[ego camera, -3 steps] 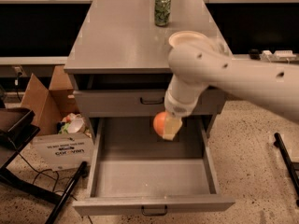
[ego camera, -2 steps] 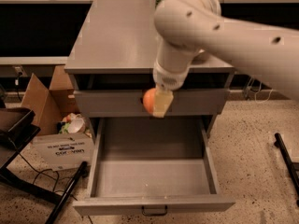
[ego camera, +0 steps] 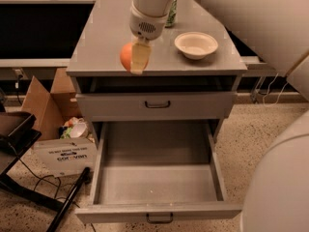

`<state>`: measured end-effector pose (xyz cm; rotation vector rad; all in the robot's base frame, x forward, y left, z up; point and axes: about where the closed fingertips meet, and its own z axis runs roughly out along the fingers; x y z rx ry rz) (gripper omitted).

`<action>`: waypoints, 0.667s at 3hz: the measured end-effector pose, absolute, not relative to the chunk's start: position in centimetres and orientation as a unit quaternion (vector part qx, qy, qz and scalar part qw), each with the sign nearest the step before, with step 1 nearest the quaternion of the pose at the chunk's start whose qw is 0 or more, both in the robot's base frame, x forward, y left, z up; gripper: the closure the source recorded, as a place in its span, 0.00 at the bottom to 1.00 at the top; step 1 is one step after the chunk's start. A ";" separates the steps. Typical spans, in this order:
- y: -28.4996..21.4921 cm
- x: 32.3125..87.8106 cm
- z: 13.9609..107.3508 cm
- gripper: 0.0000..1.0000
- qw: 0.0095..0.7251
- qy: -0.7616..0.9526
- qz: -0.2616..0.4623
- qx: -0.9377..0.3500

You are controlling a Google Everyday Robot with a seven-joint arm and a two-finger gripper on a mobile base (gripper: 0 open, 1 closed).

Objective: Pick orange from middle drawer and place on counter

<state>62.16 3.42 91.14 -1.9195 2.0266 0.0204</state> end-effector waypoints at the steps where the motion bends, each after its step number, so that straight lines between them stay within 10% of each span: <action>1: 4.2 65.0 93.1 1.00 0.237 0.708 0.005 -0.666; 2: 6.0 68.5 92.7 1.00 0.277 0.705 -0.001 -0.653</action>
Offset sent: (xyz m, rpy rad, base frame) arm 0.1075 0.0472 0.0135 0.1972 -0.2457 -0.0472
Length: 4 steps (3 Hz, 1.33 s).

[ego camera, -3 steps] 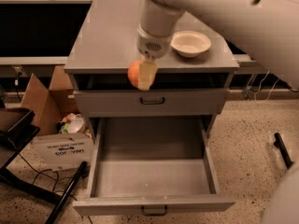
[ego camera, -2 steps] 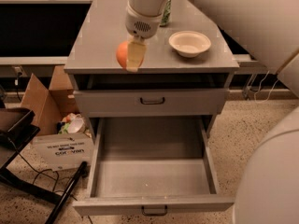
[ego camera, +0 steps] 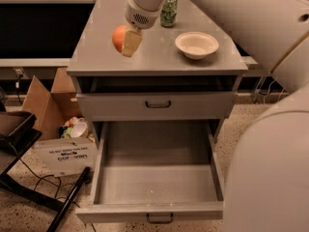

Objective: Pick orange from middle drawer and place on counter

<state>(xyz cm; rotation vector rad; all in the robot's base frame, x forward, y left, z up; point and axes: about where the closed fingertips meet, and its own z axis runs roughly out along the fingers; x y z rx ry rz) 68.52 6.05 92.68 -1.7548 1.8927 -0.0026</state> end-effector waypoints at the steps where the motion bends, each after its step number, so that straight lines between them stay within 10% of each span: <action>1: 6.8 71.2 91.5 1.00 0.307 0.708 -0.012 -0.635; 4: 8.8 78.4 86.4 1.00 0.365 0.712 -0.022 -0.599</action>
Offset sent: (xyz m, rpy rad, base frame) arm 0.0891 0.0264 -0.0468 0.1430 -0.1950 -0.0796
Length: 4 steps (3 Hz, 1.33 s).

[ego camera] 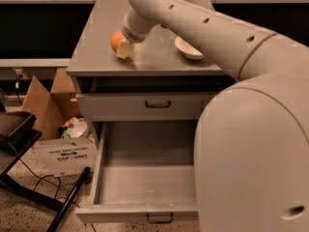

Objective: Pick orange from middle drawer and place on counter

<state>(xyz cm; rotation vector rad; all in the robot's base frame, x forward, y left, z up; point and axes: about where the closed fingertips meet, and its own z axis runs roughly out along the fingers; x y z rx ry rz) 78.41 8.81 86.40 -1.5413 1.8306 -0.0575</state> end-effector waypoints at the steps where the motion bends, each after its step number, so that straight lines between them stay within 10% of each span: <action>1: 9.0 79.9 84.8 1.00 0.351 0.720 -0.026 -0.598; 4: 9.0 80.0 84.7 0.34 0.351 0.721 -0.026 -0.598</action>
Offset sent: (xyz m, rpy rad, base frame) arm 0.0135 0.0019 -0.0140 -0.0182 0.0178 -0.0139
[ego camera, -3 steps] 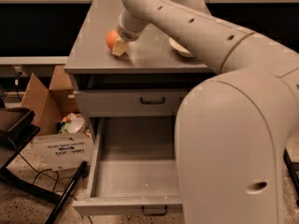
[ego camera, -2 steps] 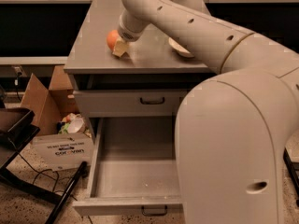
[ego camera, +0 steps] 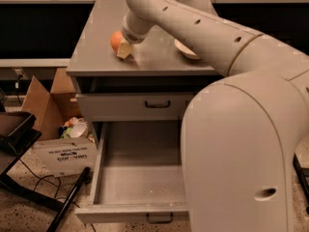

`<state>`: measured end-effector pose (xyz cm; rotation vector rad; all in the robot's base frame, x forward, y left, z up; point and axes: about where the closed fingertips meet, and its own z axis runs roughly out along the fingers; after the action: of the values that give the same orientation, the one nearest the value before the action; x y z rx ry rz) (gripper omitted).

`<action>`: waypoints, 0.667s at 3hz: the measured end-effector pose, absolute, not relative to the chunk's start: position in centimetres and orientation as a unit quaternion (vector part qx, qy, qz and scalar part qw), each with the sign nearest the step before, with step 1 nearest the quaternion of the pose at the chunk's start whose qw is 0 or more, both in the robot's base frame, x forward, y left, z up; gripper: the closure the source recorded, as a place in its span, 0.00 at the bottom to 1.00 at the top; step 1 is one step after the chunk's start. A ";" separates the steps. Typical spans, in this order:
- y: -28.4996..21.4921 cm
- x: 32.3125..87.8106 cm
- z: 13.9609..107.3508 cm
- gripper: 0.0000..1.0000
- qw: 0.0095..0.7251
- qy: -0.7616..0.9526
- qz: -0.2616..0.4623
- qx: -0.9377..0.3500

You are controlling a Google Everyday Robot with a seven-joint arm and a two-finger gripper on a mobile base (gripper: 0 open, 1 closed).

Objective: Pick orange from middle drawer and place on counter

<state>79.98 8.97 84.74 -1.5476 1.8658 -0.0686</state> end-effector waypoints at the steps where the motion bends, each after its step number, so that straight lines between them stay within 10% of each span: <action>1: 9.0 80.0 84.7 0.11 0.351 0.721 -0.026 -0.598; 2: 9.0 80.0 84.7 0.00 0.351 0.721 -0.026 -0.598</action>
Offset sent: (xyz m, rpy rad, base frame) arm 0.0000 0.0000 0.0000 0.0000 0.0000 0.0000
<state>79.98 8.98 84.73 -1.5478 1.8659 -0.0685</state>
